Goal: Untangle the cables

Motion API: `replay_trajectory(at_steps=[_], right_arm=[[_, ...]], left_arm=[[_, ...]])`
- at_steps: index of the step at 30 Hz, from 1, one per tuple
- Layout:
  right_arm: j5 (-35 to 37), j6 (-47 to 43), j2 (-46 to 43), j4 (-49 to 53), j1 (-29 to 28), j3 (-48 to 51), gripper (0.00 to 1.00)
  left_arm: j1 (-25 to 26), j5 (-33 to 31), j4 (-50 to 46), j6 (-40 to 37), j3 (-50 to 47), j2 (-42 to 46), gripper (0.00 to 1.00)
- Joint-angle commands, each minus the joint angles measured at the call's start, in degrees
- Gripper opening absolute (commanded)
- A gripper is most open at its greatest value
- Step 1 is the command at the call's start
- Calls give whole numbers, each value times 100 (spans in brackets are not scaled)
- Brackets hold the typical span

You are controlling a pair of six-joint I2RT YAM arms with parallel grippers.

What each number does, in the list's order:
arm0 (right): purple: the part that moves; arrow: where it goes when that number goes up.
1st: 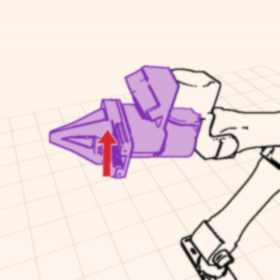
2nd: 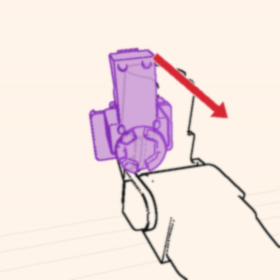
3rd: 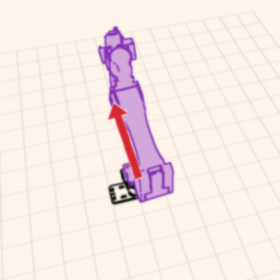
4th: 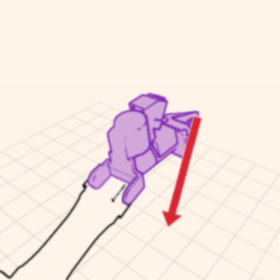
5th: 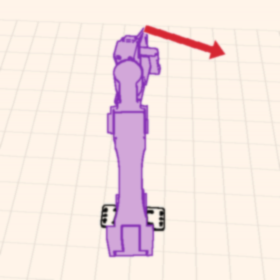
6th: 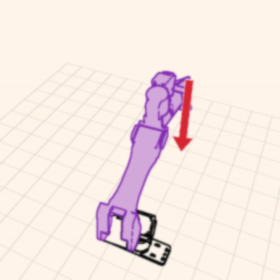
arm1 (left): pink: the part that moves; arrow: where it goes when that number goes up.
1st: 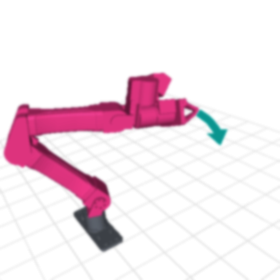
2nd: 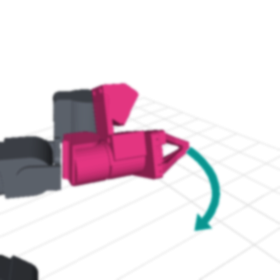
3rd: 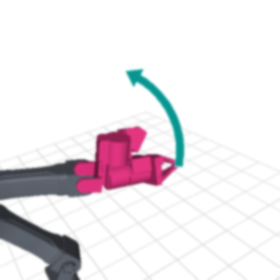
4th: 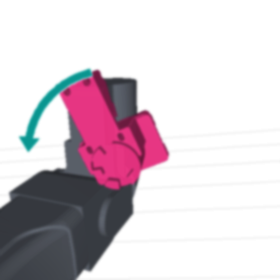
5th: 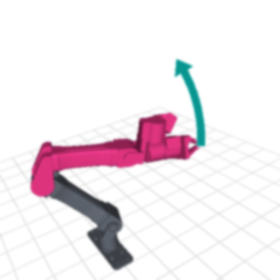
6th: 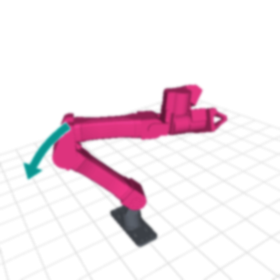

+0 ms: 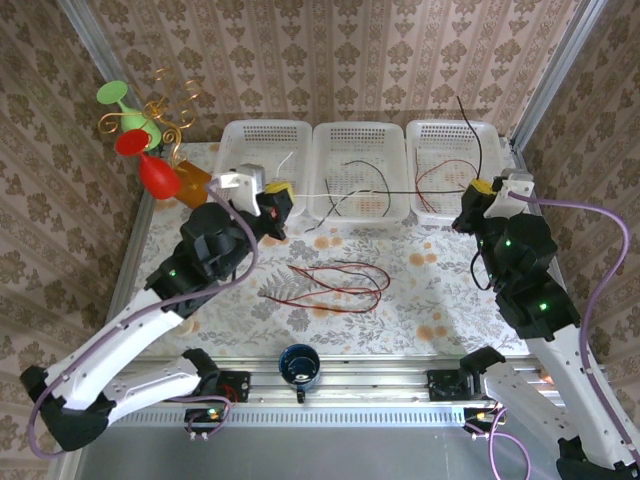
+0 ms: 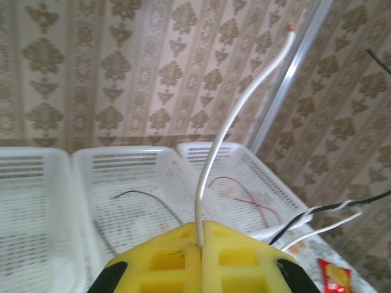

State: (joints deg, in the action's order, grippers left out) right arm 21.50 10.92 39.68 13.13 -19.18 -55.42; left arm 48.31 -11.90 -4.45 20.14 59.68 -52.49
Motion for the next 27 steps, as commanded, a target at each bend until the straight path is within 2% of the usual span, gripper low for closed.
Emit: replay_trajectory(at_steps=[1,10,17,23,27], right_arm=[[529,31,-119,86,149,77,0],[905,68,-237,279,290,205,0],[1215,108,-394,369,393,304,0],[1911,244,-413,631,500,329,0],[2344,279,-349,738,575,331,0]], left_arm=[[-153,-728,-742,-444,-89,422,0],[-544,-1365,-1681,-625,-180,1192,0],[-750,-1464,-1918,-595,-325,1537,0],[-966,-1665,-2280,-648,-253,1585,0],[-1288,-1922,-2772,-617,-124,1583,0]])
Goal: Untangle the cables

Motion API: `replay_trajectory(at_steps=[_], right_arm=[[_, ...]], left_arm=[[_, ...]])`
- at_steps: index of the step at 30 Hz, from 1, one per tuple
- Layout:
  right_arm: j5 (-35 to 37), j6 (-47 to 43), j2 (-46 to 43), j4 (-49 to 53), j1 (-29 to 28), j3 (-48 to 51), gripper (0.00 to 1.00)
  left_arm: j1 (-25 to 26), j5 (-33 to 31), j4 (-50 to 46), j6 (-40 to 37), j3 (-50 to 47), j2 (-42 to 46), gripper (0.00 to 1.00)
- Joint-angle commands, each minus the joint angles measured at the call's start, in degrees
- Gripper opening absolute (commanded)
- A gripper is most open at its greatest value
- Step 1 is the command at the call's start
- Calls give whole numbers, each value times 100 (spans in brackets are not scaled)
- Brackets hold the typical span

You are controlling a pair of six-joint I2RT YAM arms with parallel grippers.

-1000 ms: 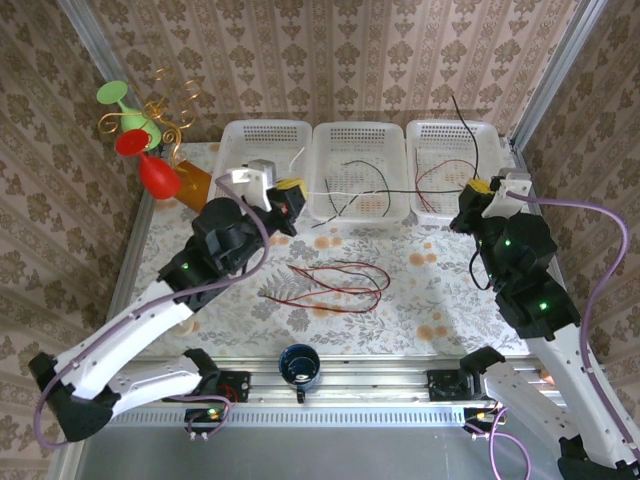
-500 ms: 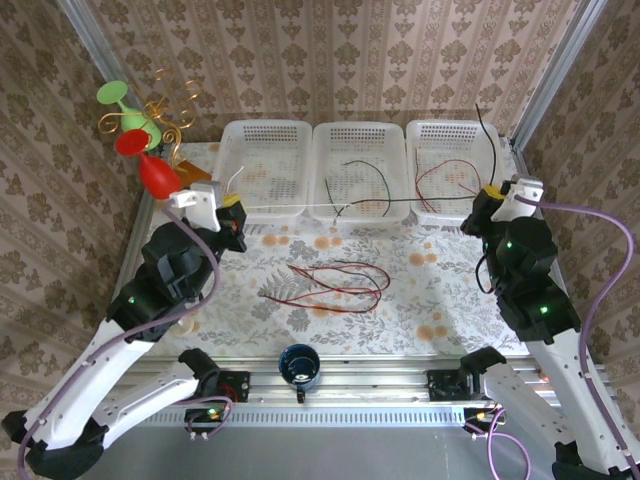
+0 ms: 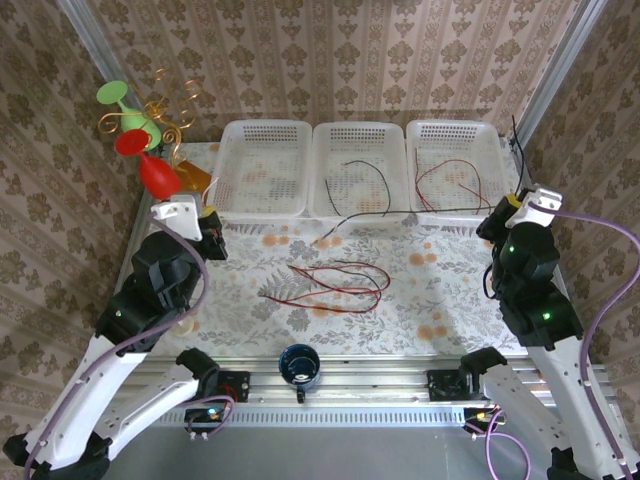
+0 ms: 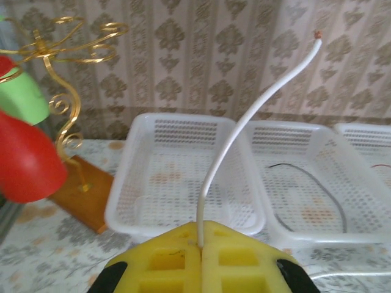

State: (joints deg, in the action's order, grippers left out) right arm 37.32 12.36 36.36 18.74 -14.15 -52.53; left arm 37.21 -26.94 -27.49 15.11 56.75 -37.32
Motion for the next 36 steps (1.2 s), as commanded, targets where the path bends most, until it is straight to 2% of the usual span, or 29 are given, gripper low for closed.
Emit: replay_trajectory(at_steps=[1,9,15,17,22,29,36], right_arm=[[923,155,14,229,89,26,0],[1904,251,151,451,311,68,0],[2160,334,244,650,542,59,0],[1840,352,191,590,571,89,0],[547,388,-47,157,571,230,0],[-1094,266,143,-207,572,-465,0],[-2849,614,725,-1721,549,-1238,0]], left_arm=[[-245,-528,-547,-119,170,89,0],[-609,-1549,-229,246,-562,878,0],[-645,-1667,-516,570,-772,1014,0],[-645,-1536,-413,601,-826,1037,0],[-646,-702,209,625,-1064,962,0],[-651,-45,461,926,-1123,504,0],[-645,265,709,1182,-1303,330,0]])
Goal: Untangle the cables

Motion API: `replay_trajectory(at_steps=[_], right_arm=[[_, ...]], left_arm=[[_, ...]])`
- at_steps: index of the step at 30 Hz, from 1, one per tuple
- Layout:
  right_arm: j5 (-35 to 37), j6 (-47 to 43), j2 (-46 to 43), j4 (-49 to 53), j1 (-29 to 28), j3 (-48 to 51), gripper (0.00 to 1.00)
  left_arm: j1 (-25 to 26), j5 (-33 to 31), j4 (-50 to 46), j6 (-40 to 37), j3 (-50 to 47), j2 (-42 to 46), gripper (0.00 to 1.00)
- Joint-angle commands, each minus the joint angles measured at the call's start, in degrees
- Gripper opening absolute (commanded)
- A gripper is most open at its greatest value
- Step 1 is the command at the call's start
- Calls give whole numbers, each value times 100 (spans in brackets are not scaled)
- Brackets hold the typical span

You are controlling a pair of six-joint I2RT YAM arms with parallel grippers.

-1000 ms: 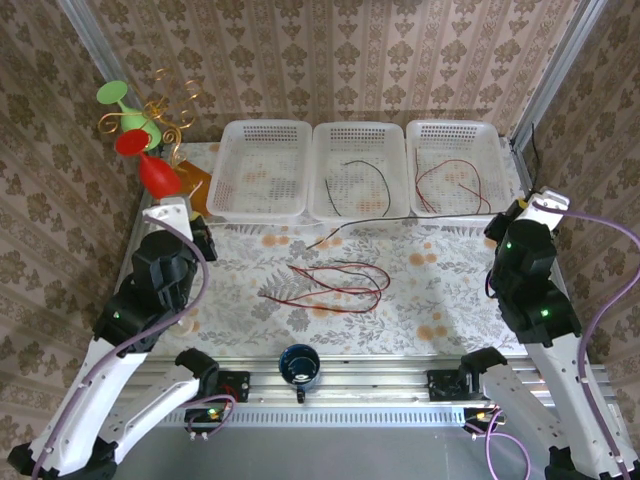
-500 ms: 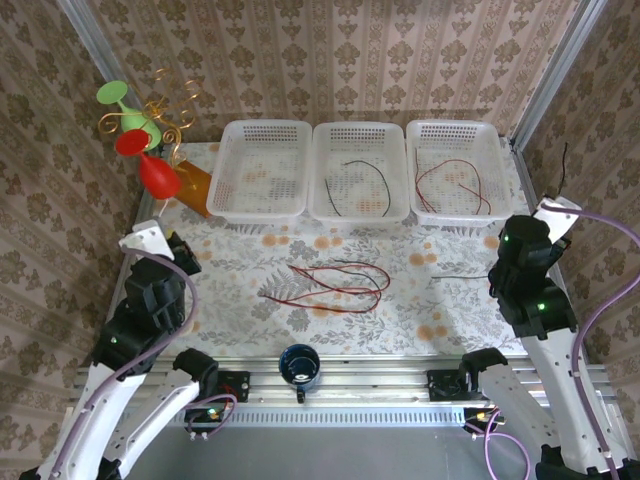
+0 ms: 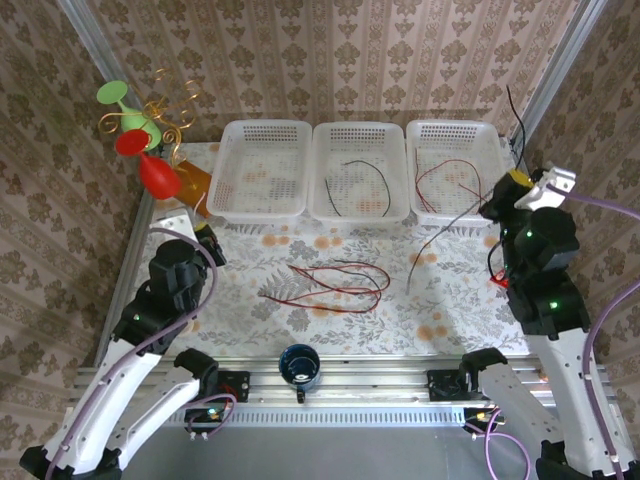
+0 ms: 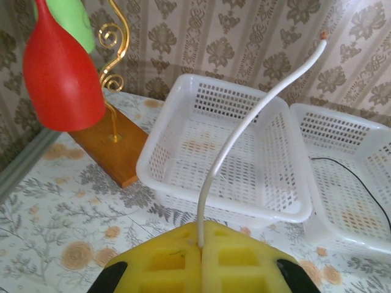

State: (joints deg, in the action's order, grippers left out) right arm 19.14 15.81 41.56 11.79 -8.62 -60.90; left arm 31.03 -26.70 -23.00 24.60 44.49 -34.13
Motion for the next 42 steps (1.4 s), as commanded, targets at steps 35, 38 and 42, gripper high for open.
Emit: replay_trajectory(at_steps=[35,38,42], right_arm=[[-2028,-646,5996,-3273,-612,-3888,0],[-1462,-1077,6146,-2200,-834,-3683,0],[-983,-989,6449,-1097,-988,-3376,0]], left_arm=[[-26,421,-636,678,-213,873,0],[-26,461,-559,710,-274,863,0],[-26,498,-531,704,-283,798,0]])
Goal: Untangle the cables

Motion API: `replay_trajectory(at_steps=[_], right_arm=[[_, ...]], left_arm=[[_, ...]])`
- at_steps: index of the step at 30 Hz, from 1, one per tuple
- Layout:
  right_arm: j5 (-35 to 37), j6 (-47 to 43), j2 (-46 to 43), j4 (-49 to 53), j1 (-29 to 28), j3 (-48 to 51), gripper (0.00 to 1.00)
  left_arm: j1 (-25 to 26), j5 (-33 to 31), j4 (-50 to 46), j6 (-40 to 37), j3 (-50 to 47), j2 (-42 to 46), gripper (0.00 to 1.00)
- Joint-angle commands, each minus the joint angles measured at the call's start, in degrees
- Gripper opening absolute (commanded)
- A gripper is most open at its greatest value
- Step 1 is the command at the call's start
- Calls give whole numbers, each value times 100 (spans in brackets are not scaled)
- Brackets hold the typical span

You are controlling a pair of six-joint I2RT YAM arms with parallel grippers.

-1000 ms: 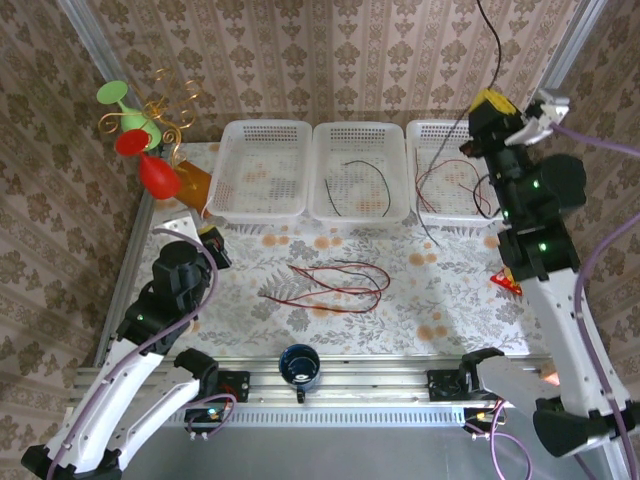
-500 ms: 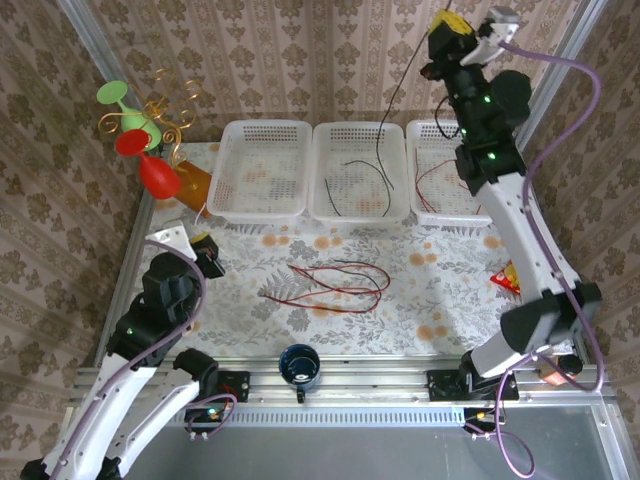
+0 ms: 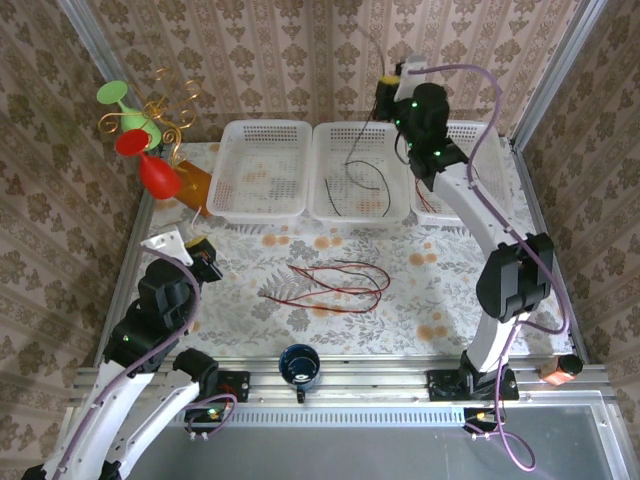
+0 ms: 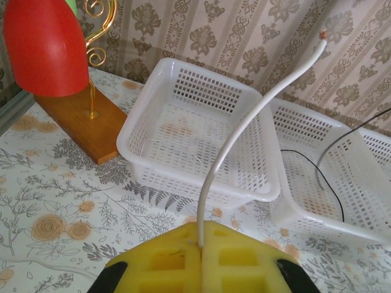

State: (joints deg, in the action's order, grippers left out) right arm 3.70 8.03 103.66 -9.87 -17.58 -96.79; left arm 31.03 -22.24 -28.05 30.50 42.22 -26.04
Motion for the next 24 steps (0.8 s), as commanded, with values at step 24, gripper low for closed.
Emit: replay_trajectory(at_steps=[24], right_arm=[[-134,78,2620,4937,-141,-1759,28]], left_arm=[[-26,193,-148,105,119,-128,0]])
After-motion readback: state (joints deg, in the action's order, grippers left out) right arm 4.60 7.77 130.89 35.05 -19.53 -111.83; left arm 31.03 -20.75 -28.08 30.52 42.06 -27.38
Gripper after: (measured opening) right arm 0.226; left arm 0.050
